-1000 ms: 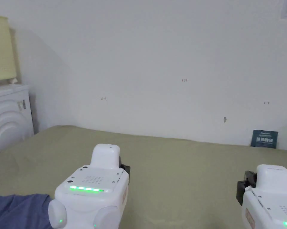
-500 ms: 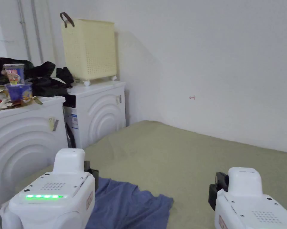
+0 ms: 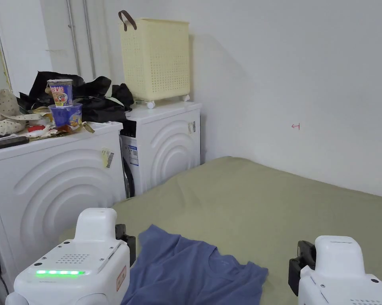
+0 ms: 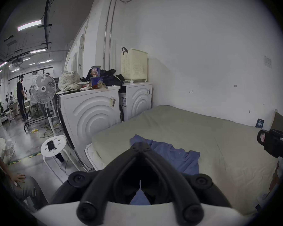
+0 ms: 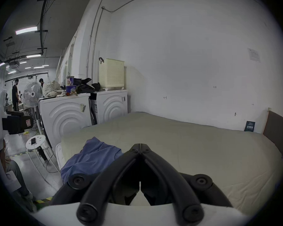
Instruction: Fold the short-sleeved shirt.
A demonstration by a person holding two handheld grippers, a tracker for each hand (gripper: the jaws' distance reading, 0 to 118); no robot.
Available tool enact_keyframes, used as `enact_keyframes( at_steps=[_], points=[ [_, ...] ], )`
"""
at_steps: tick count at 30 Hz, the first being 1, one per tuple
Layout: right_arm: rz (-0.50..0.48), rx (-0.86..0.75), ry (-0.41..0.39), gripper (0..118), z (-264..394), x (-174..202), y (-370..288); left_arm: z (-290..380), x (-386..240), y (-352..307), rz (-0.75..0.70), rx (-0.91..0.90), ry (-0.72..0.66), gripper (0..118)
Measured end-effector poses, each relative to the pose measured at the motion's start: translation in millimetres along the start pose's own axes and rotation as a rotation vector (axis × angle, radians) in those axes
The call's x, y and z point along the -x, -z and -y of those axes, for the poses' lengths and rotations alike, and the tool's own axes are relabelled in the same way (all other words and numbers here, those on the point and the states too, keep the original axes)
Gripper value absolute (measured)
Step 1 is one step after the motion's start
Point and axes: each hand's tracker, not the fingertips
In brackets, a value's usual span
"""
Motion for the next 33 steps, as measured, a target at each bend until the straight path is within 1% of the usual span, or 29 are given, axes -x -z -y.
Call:
enact_keyframes(
  at_steps=[5,8,11,15,18,19,20,21,22,23,26,29,31,32,33],
  points=[
    [0.017,0.021,0.006,0,9,-10,8,5,-15,32,0.052,0.052,0.004,0],
    [0.023,0.049,-0.001,0,22,-17,13,14,-31,71,0.097,0.132,0.043,0],
    [0.03,0.09,0.001,0,41,-26,16,33,-49,118,0.172,0.261,0.057,0],
    [0.038,0.185,-0.001,0,74,-38,21,79,-76,195,0.271,0.52,0.079,0],
    [0.047,0.248,0.002,0,96,-47,26,108,-88,234,0.324,0.643,0.118,15],
    [0.049,0.271,0.005,0,103,-51,29,116,-91,243,0.341,0.668,0.132,33],
    [0.052,0.284,0.01,0,109,-53,31,124,-93,251,0.361,0.693,0.129,74],
    [0.056,0.302,0.02,0,115,-56,33,132,-96,259,0.365,0.737,0.131,108],
    [0.058,0.321,0.03,0,119,-58,35,138,-99,262,0.346,0.734,0.136,118],
    [0.059,0.33,0.038,0,123,-60,35,139,-102,263,0.334,0.716,0.14,118],
    [0.071,0.346,0.048,0,130,-65,33,149,-111,268,0.318,0.74,0.165,118],
    [0.083,0.358,0.057,0,131,-70,25,163,-117,280,0.281,0.811,0.185,116],
    [0.096,0.358,0.06,0,129,-74,14,165,-119,276,0.279,0.776,0.219,115],
    [0.1,0.357,0.058,0,128,-77,9,162,-120,274,0.275,0.777,0.228,111],
    [0.109,0.355,0.055,0,127,-80,2,158,-120,272,0.277,0.782,0.222,99]
  ],
)
